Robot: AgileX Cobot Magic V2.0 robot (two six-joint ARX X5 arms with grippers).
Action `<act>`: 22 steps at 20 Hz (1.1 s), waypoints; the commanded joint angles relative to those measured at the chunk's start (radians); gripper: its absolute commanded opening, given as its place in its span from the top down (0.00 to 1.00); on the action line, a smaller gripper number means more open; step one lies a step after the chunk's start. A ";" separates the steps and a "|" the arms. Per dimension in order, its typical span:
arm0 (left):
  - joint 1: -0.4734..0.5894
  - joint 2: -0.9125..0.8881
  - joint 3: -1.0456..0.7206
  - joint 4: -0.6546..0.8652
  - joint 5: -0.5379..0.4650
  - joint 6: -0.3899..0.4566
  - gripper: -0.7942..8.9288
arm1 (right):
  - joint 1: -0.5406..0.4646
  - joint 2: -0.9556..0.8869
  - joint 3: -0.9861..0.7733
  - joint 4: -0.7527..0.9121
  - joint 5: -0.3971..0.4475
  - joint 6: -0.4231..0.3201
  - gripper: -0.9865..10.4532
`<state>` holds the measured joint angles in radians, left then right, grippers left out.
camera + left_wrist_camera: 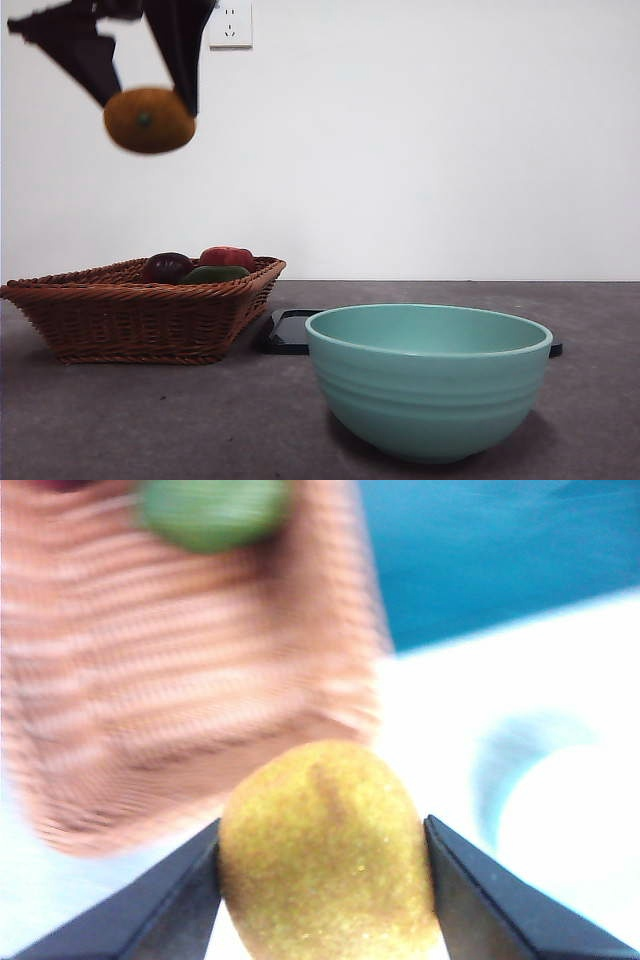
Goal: Pick up the wifruite, put it on the bowl, pick up the plate, put it on desk
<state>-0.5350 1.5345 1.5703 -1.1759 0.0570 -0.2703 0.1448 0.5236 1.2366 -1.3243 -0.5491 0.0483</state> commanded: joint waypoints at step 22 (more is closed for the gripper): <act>-0.525 0.310 0.026 0.227 -0.043 -0.296 0.67 | 0.003 -0.090 0.022 -0.068 0.000 -0.009 0.40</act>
<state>-1.0477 1.8244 1.5707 -0.9527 0.0216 -0.5602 0.1448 0.4351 1.2404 -1.3396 -0.5491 0.0483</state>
